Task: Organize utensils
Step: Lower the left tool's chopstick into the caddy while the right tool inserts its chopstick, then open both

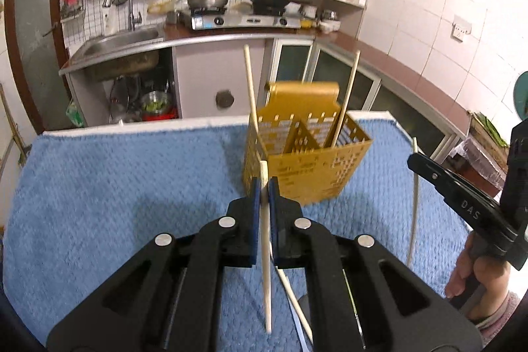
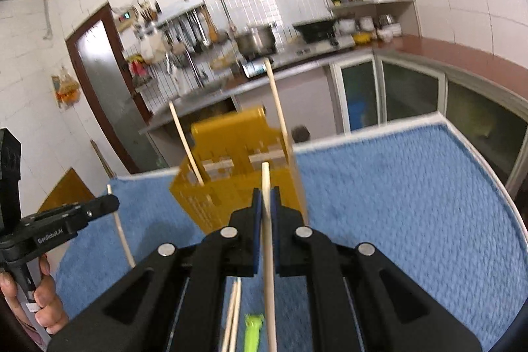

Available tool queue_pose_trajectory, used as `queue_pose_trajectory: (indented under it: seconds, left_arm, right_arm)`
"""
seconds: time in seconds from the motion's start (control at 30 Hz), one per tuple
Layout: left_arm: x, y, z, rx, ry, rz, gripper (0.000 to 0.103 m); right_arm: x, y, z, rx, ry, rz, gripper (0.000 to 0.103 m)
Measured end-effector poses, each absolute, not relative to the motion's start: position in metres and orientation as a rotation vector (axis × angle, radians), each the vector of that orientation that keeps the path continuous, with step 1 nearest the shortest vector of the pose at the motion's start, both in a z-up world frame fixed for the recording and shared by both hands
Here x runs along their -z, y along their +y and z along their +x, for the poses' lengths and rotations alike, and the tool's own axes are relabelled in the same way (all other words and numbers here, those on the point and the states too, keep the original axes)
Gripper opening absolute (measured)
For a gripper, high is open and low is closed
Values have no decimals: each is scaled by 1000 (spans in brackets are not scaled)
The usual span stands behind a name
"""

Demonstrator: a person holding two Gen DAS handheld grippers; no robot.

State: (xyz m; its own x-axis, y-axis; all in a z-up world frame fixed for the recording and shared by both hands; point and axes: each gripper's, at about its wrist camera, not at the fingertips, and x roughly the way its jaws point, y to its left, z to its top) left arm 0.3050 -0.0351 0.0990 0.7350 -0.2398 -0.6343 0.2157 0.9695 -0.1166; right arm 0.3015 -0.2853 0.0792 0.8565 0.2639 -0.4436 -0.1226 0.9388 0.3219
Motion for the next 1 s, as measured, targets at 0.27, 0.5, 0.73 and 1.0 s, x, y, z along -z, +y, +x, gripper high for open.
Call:
queue_pose_trajectory:
  seconds: [0.27,0.5,0.73,1.0]
  left_arm:
    - [-142,-37,308,263,594,-23,4]
    - [-215,-48,324,260,464,-10,4]
    - [-252,-54,355,220,387,-19,4]
    - [-178,-63,396,222,434,-52,4]
  right_arm:
    - [-112,-281,325,-190,380,246,6]
    - [-175,-270,341,-179,261,178,6]
    - [-224,-271,367,-156,210,160,6]
    - [-181,-270,394,-145,257,151,6]
